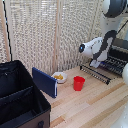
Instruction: Gently stretch your hand towards the oven tray's handle, obtaining a firm grip, and draw it cautiously out of the oven. Transition your grip to the hot dog bowl, gingerly seizing the edge, and elevate it from the surface. Hover the bowl over the tray, delicately lower it, and temper your grip, establishing the bowl's equilibrium.
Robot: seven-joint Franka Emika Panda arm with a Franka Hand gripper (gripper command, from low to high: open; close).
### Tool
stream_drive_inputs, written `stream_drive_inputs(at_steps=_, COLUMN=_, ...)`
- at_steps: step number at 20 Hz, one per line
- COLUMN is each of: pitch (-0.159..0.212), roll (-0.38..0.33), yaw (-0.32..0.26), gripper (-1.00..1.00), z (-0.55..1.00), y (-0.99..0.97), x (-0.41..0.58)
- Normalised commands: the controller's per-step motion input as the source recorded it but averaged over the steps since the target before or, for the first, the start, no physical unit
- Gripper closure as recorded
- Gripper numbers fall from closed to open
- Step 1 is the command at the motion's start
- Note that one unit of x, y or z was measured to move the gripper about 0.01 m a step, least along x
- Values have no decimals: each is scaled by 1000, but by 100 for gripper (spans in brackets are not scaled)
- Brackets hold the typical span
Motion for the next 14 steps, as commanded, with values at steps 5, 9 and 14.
stream_drive_inputs(at_steps=5, pitch=0, roll=-3, yaw=-8, gripper=100, z=44, y=-276, x=0)
stream_drive_inputs(at_steps=9, pitch=7, roll=6, yaw=-24, gripper=100, z=3, y=-56, x=21)
stream_drive_inputs(at_steps=14, pitch=12, roll=153, yaw=100, gripper=100, z=24, y=315, x=-6)
